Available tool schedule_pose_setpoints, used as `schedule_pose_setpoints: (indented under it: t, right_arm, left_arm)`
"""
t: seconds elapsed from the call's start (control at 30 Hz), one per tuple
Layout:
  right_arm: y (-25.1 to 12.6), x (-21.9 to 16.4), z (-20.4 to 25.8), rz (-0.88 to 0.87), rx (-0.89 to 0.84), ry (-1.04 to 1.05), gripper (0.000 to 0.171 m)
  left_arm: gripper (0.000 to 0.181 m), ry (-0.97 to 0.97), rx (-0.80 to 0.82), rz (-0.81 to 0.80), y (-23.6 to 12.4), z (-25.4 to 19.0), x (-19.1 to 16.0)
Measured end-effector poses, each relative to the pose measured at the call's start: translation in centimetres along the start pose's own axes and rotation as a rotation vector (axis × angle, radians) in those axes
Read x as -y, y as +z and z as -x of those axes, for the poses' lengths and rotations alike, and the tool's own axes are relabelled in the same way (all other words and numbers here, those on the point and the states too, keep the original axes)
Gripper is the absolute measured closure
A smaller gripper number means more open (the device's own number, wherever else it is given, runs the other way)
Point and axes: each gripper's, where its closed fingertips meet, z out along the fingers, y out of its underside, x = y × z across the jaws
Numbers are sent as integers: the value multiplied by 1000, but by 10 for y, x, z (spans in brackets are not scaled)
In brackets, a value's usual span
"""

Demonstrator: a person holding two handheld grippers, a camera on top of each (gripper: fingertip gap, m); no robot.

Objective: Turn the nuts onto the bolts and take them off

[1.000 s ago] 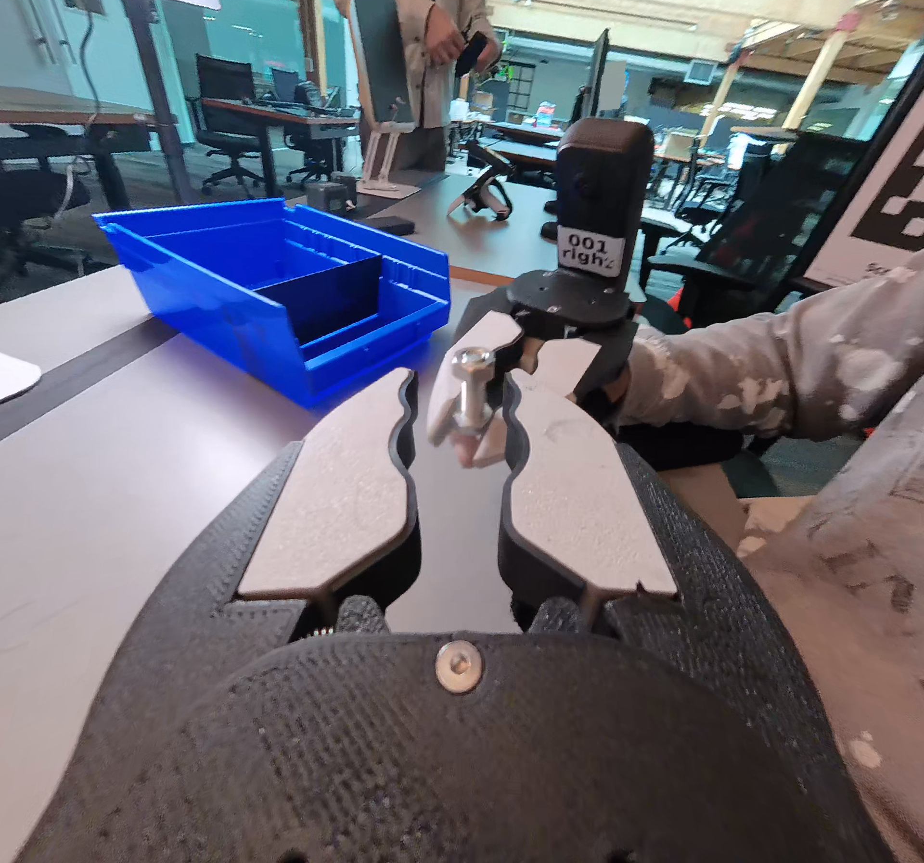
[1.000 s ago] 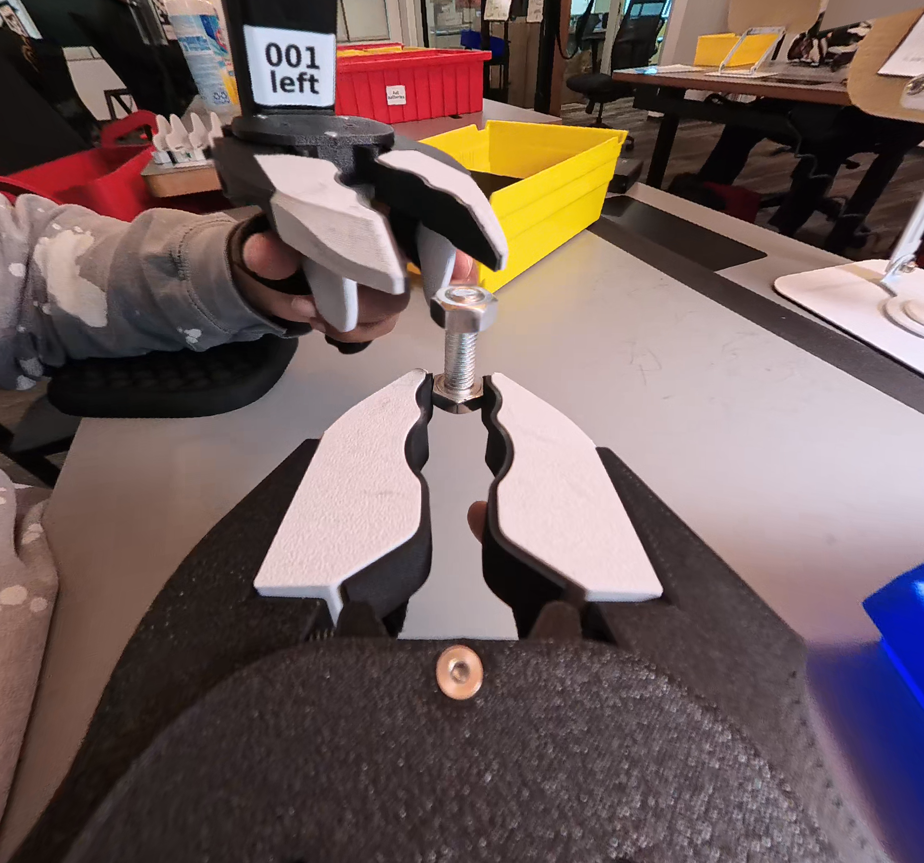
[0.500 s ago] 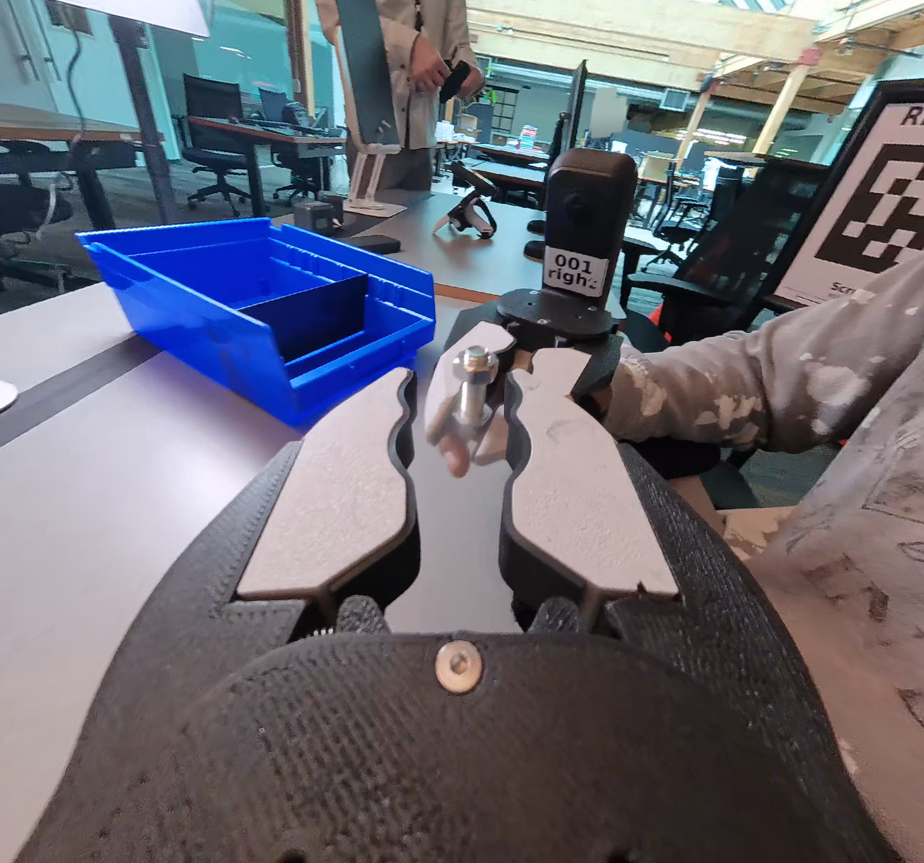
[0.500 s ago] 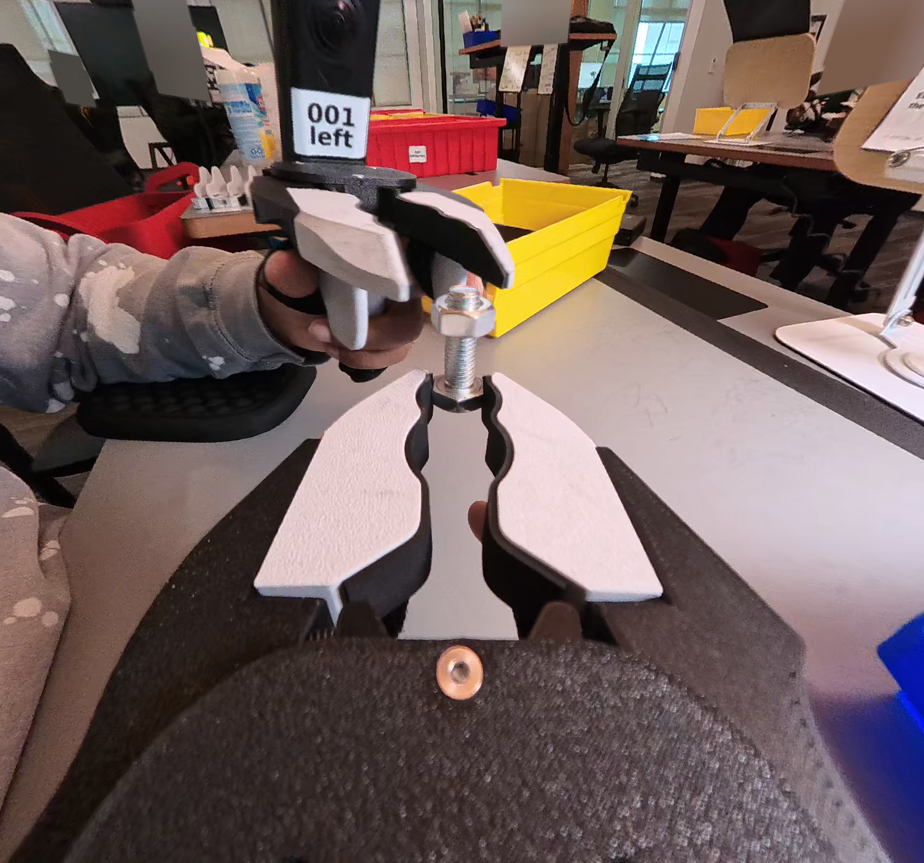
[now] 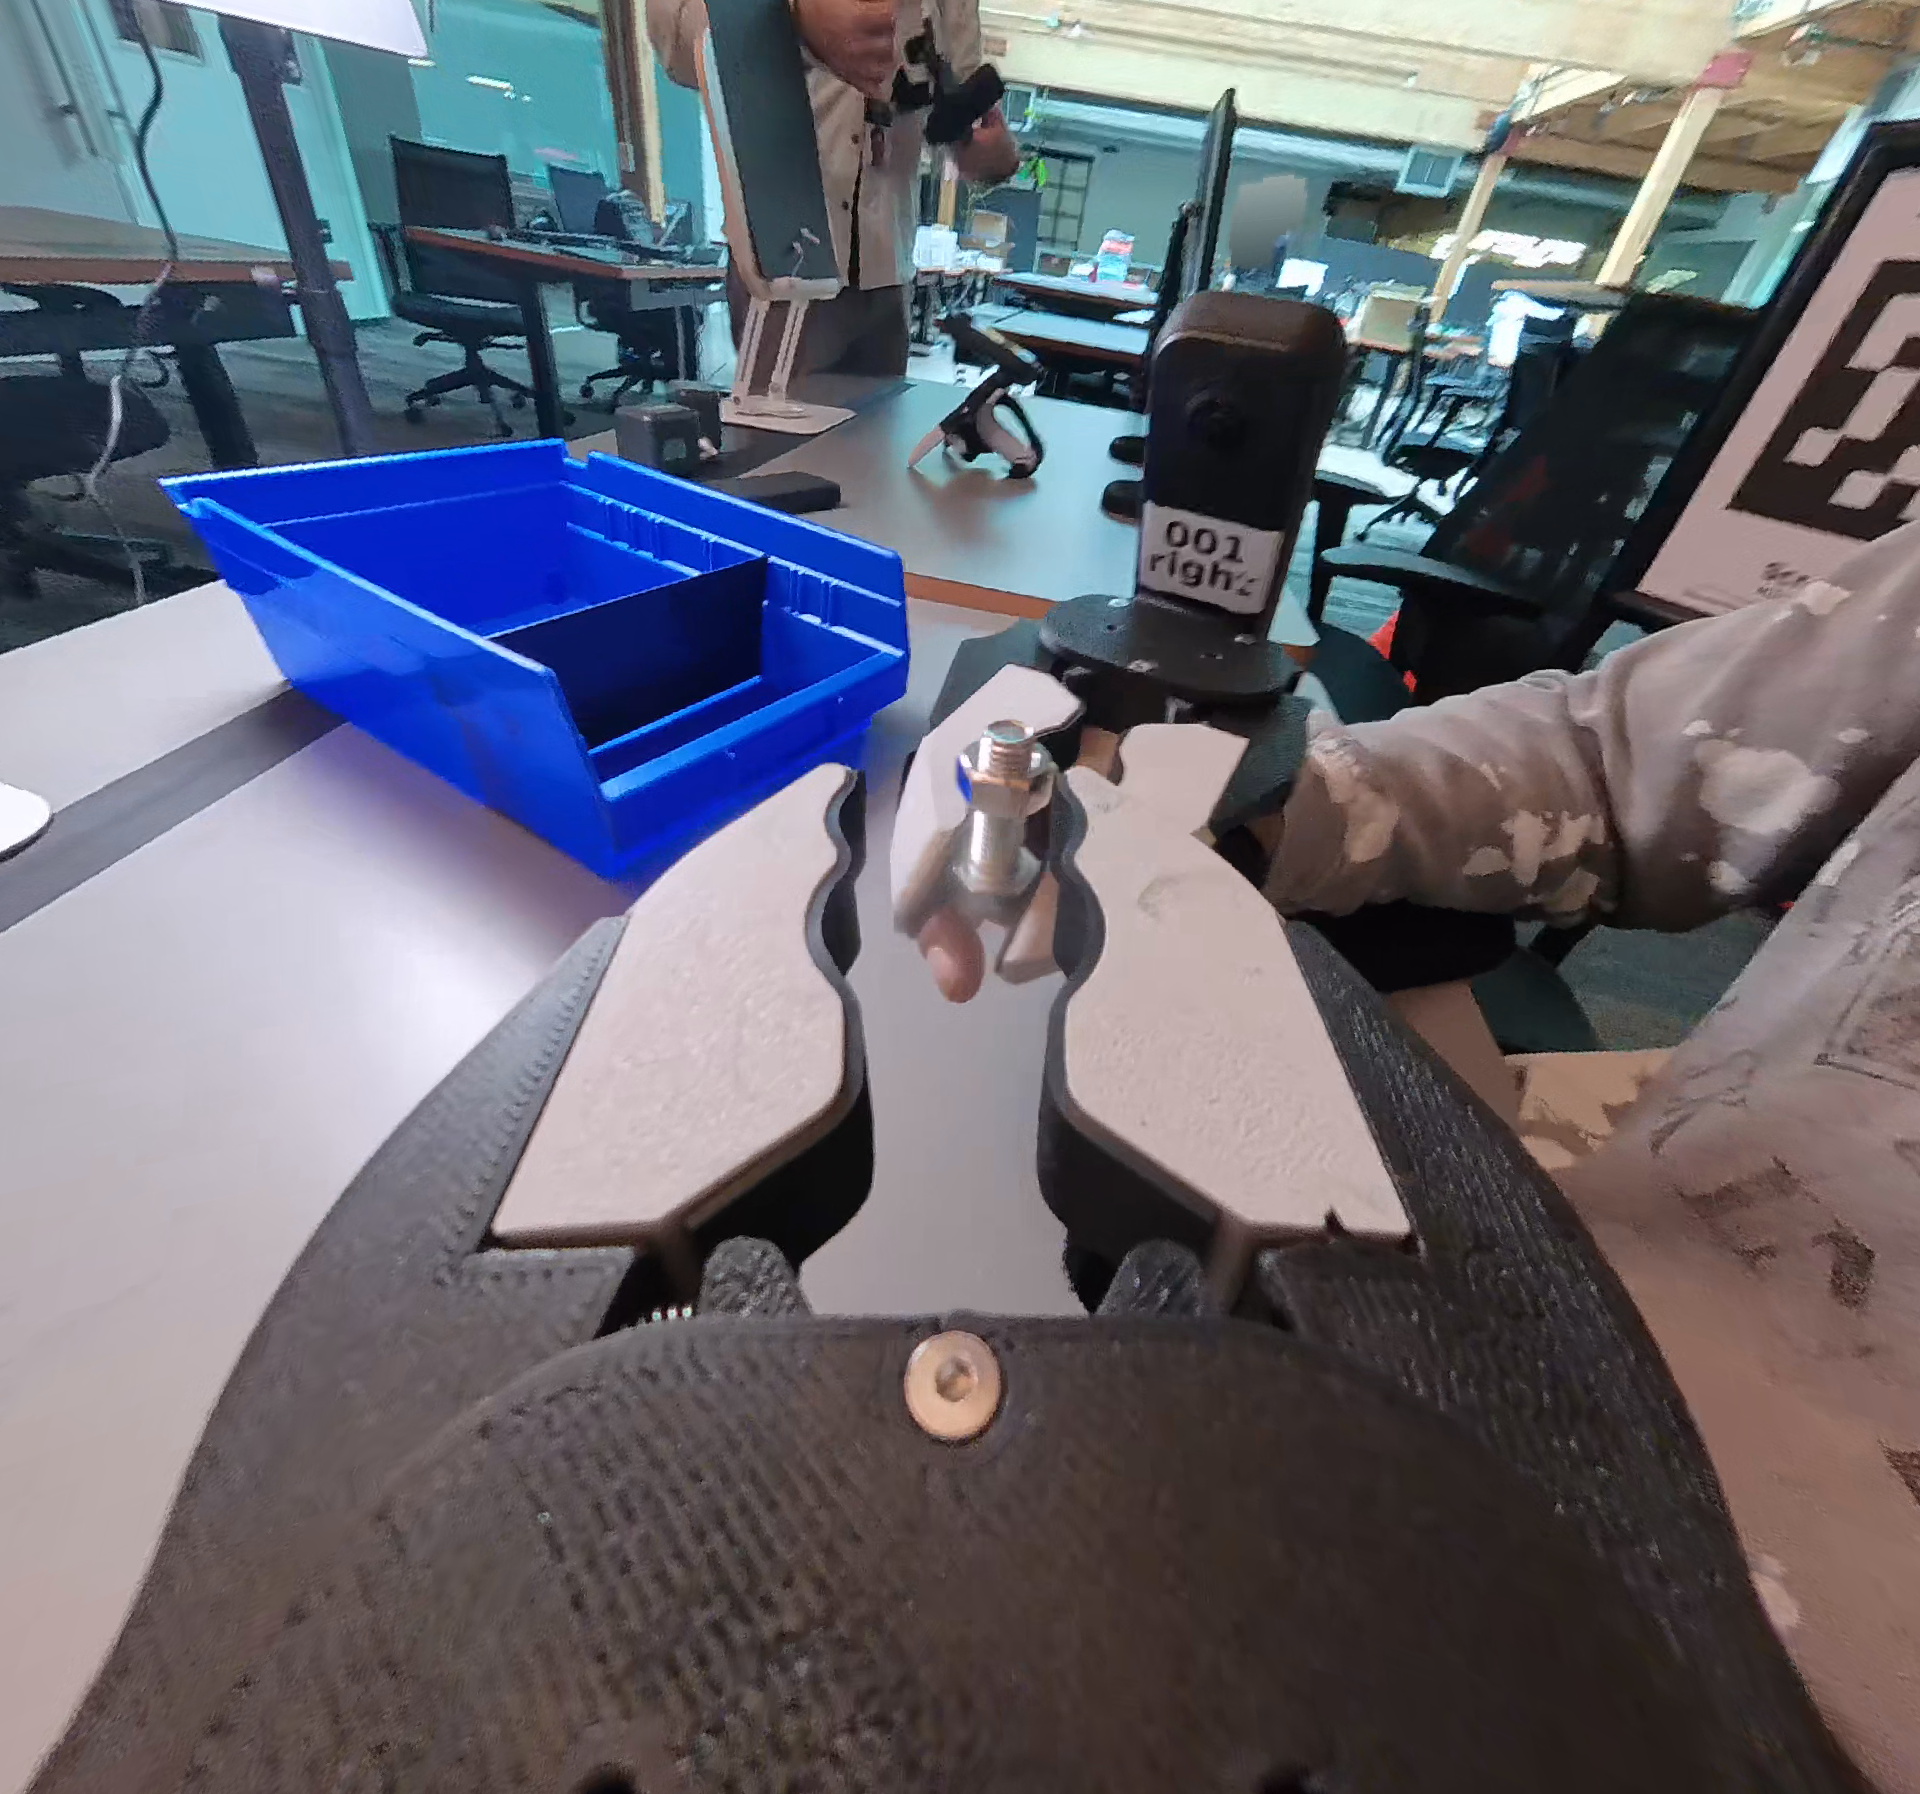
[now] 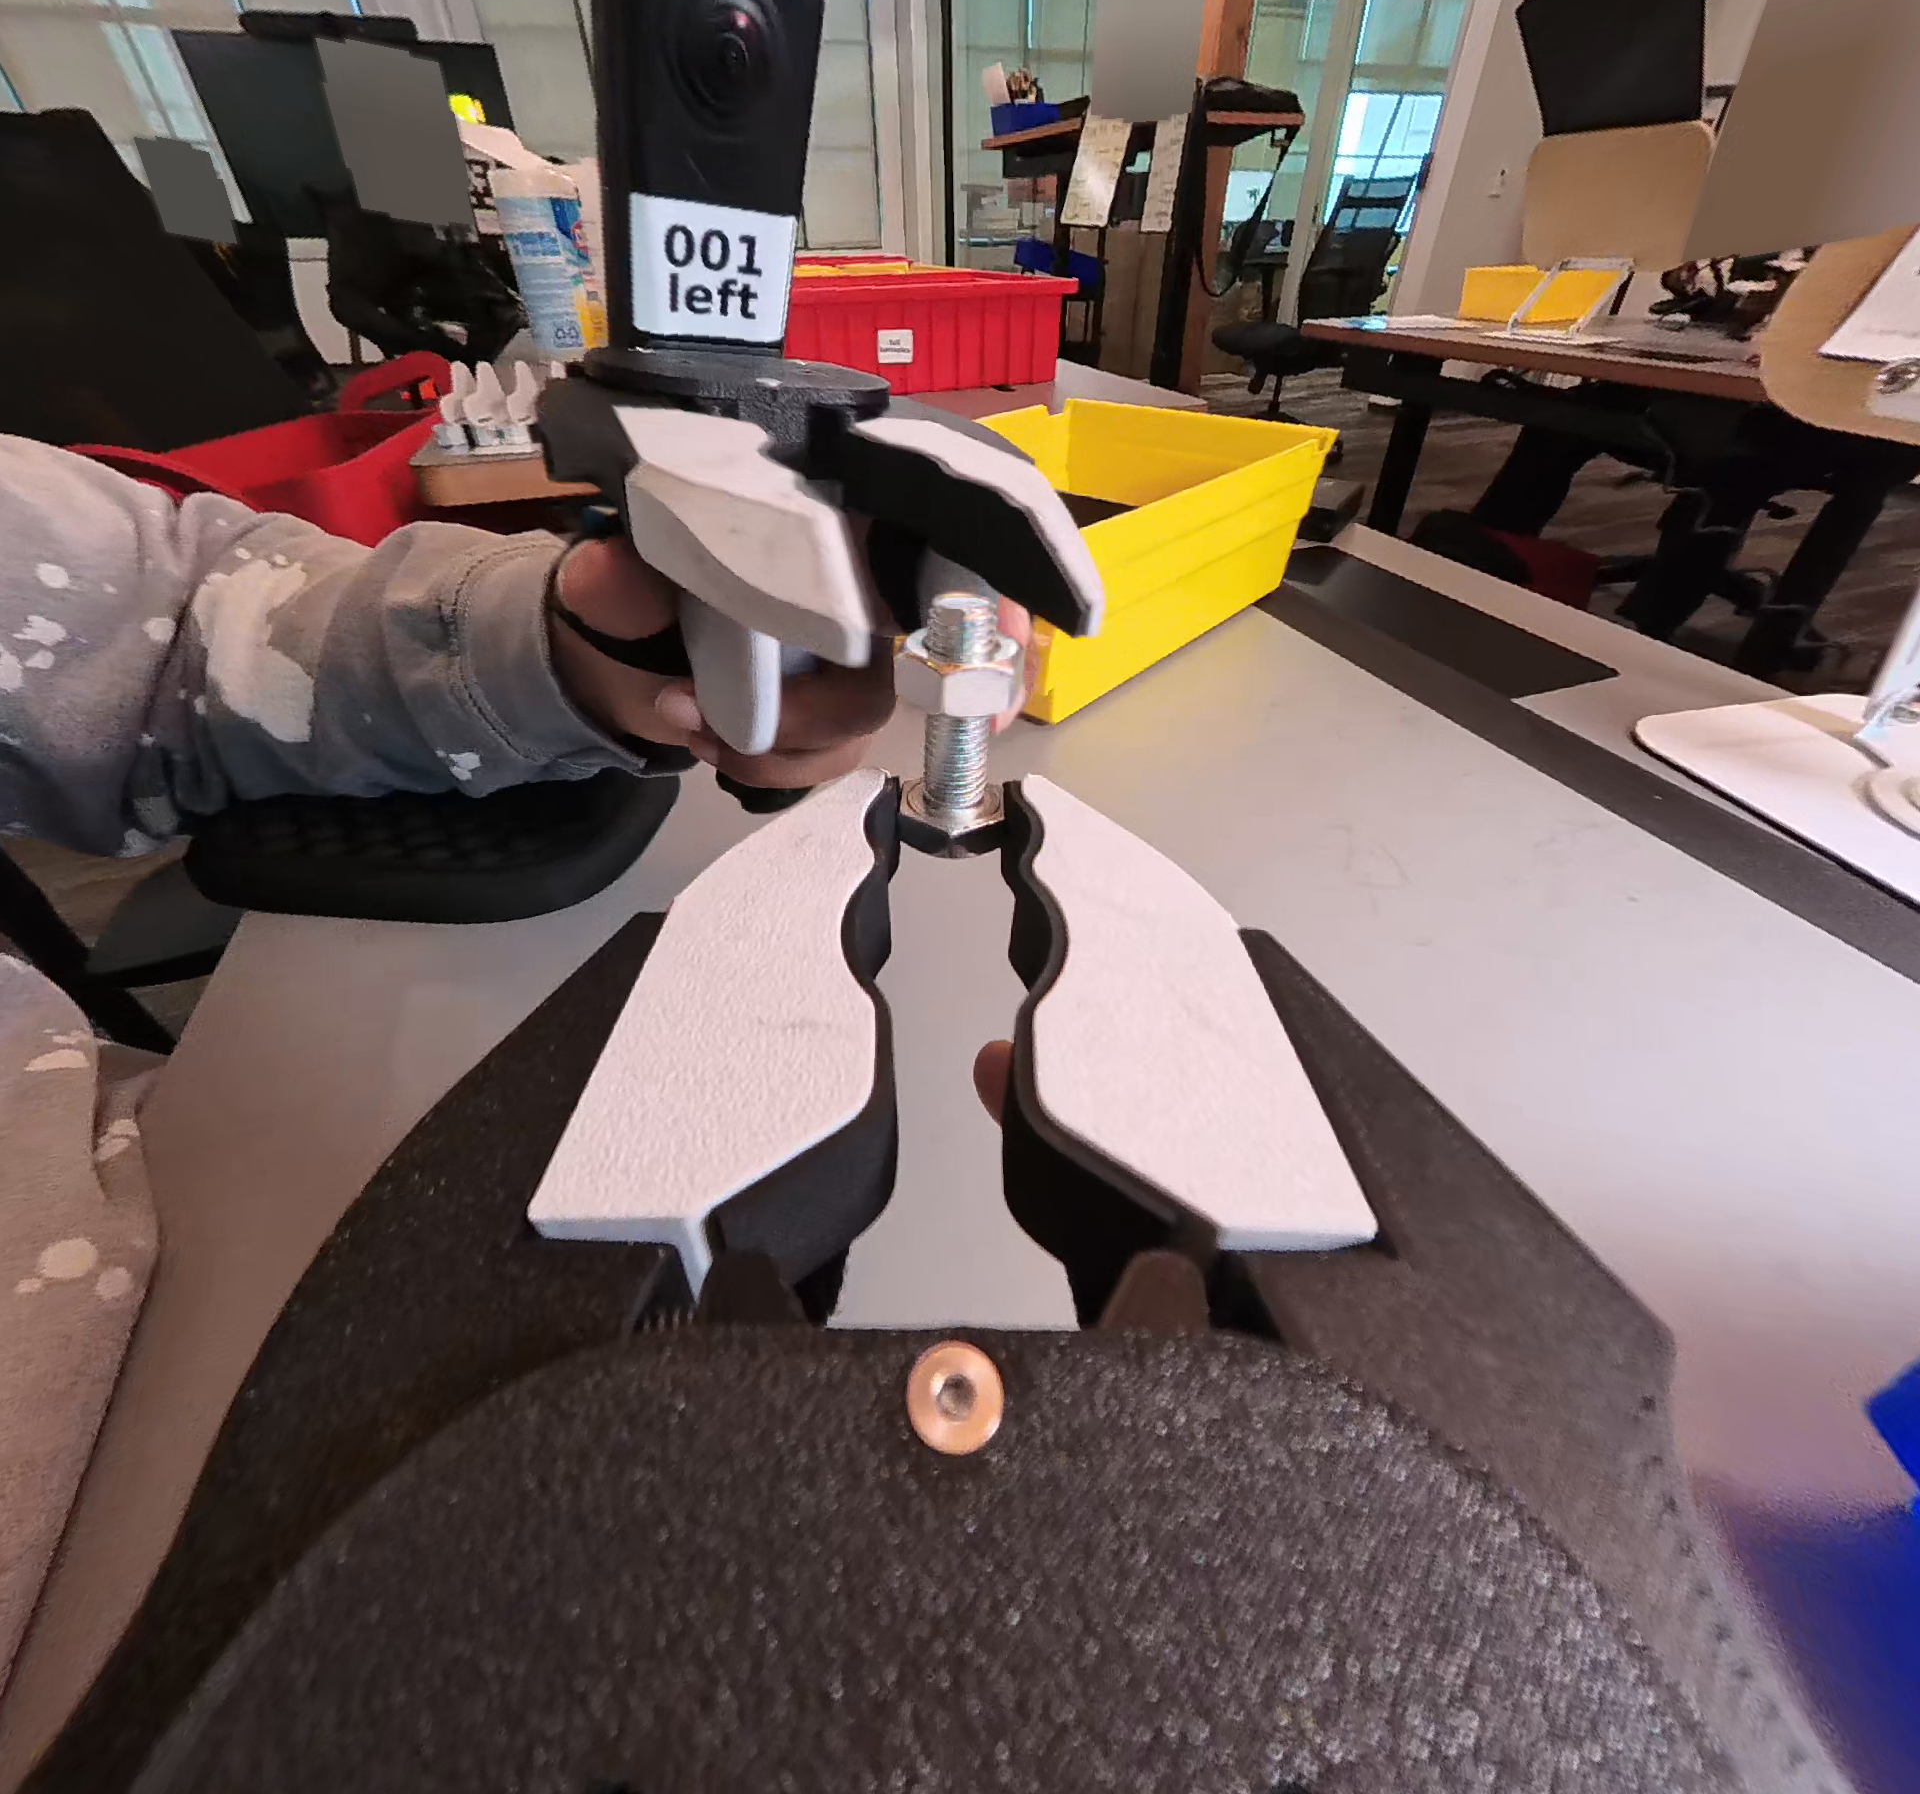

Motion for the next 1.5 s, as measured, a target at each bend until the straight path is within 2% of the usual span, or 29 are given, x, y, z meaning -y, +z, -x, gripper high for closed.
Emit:
schedule_pose_setpoints:
  t: [0.07,0.13,0.17,0.37,0.53,0.6,0.63,0.87,0.97,1.0,1.07,1.3,1.4,1.47,1.5]
  right_arm:
    - [1,0,2,0,3,-4,153]
    - [-3,4,2,-29,20,5,153]
    - [-5,6,3,-45,25,8,153]
    - [-2,1,-2,-10,-7,7,153]
    - [-1,1,4,-16,10,-3,153]
    - [-5,7,3,-56,27,13,153]
    - [-6,11,3,-74,29,18,153]
    - [-3,5,0,-40,3,16,153]
    - [-3,9,4,-58,11,9,153]
    - [-5,11,4,-76,16,12,153]
    - [-9,18,5,-119,37,27,153]
    - [-4,9,1,-65,5,20,153]
    - [-3,11,7,-75,20,13,153]
    - [-8,16,7,-117,44,24,153]
    - [-10,21,8,-143,53,36,153]
  left_arm:
    - [146,-2,3,2,0,2,-1]
    - [161,-22,70,4,-4,15,-1]
    - [161,-5,98,11,-7,21,-2]
    - [146,-3,1,-20,-3,1,4]
    - [146,4,8,3,0,1,2]
    - [160,23,107,14,-6,18,0]
    - [159,40,125,22,-8,23,-1]
    - [146,4,-20,-26,-1,-8,8]
    - [146,14,10,5,0,-1,2]
    - [161,-8,60,9,-3,8,2]
    - [160,5,122,24,-9,23,-1]
    - [147,-3,-20,-13,0,-10,7]
    - [147,9,-2,0,2,-6,4]
    - [162,-15,88,18,-3,12,2]
    - [162,1,115,27,-6,18,0]
